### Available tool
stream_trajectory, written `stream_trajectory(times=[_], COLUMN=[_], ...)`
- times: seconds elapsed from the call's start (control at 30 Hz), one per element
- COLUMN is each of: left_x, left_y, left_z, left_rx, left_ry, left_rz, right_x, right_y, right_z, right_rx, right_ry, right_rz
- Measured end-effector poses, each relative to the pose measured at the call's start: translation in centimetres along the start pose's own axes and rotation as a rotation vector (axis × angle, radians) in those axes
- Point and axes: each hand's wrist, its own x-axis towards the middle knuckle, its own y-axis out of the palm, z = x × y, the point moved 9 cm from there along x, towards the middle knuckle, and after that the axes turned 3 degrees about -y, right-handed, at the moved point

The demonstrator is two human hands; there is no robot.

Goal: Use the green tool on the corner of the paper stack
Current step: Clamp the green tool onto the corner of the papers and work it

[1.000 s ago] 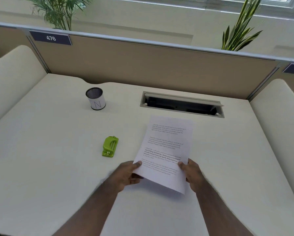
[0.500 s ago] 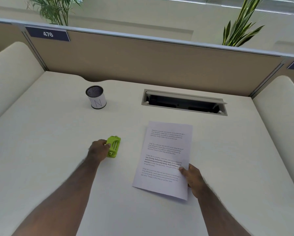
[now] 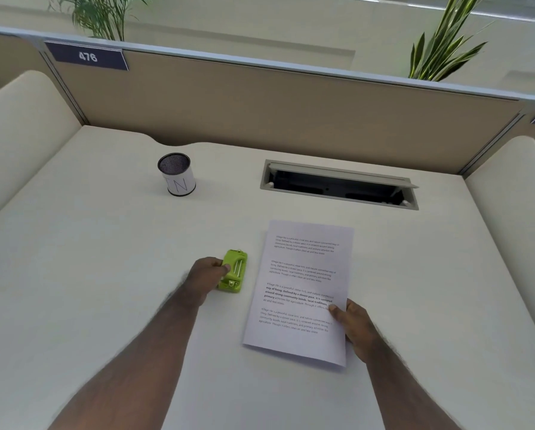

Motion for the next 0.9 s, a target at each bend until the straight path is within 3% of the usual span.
stream_trajectory(times=[0.33,0.9], left_x=[-1.1,-1.8], left_y=[2.9,5.8], left_z=[0.0,-0.6], left_rx=[-0.128,-0.076], left_ry=[-0.022,-0.008], left_rz=[0.090,0.094], right_x=[-0.1,-0.5], right_y=[0.6,1.0], right_z=[0.0,0.9], right_rx=[-0.009,-0.037], right_ry=[-0.001,-0.032], right_rz=[0.020,0.039])
